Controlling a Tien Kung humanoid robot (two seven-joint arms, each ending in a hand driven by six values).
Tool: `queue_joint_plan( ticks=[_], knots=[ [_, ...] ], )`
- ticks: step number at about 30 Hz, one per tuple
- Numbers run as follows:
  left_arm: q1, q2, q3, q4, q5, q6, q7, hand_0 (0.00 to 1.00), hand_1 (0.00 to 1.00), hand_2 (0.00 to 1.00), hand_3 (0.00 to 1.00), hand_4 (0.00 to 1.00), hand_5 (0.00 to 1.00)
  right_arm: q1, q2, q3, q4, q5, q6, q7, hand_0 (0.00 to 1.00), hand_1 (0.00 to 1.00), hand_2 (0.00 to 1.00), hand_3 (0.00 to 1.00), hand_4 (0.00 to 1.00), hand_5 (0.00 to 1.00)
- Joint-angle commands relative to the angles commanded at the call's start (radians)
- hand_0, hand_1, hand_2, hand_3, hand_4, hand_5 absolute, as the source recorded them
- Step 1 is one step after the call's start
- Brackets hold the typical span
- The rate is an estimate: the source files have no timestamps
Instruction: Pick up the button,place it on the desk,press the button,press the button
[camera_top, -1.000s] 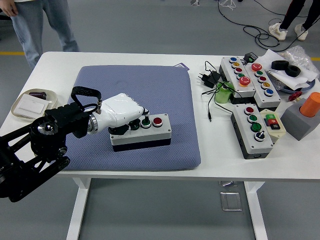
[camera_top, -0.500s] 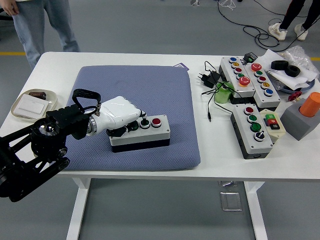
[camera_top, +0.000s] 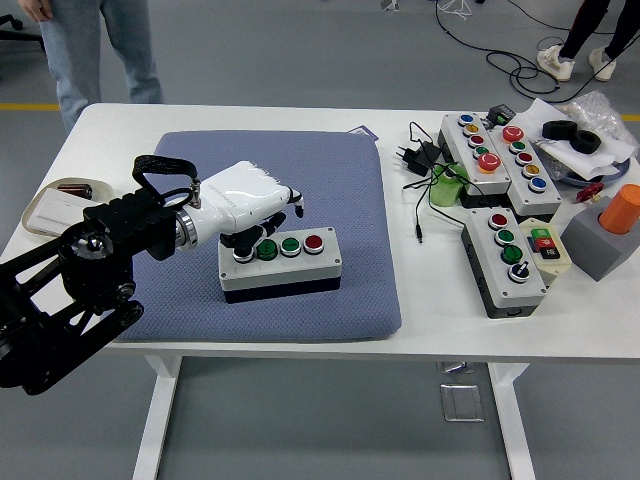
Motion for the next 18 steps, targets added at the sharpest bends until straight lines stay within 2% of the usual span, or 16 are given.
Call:
queue_joint_plan(
  ticks=[8, 18],
  knots=[
    [-0.009, -0.016, 0.039, 0.013, 0.0, -0.001, 0.0, 0.05, 0.002, 0.034, 0.671, 0.229, 0.002, 0.0, 0.0, -0.001, 0.0, 0.004, -0.001, 0.001, 0.627, 0.477, 0.539, 0.582, 0.279, 0.022],
    [-0.016, -0.04, 0.045, 0.05, 0.0, 0.0, 0.0, 0.052, 0.002, 0.036, 0.676, 0.228, 0.002, 0.001, -0.001, 0.001, 0.0, -0.002, -0.001, 0.001, 0.627, 0.477, 0.539, 0.582, 0.279, 0.022]
  ],
)
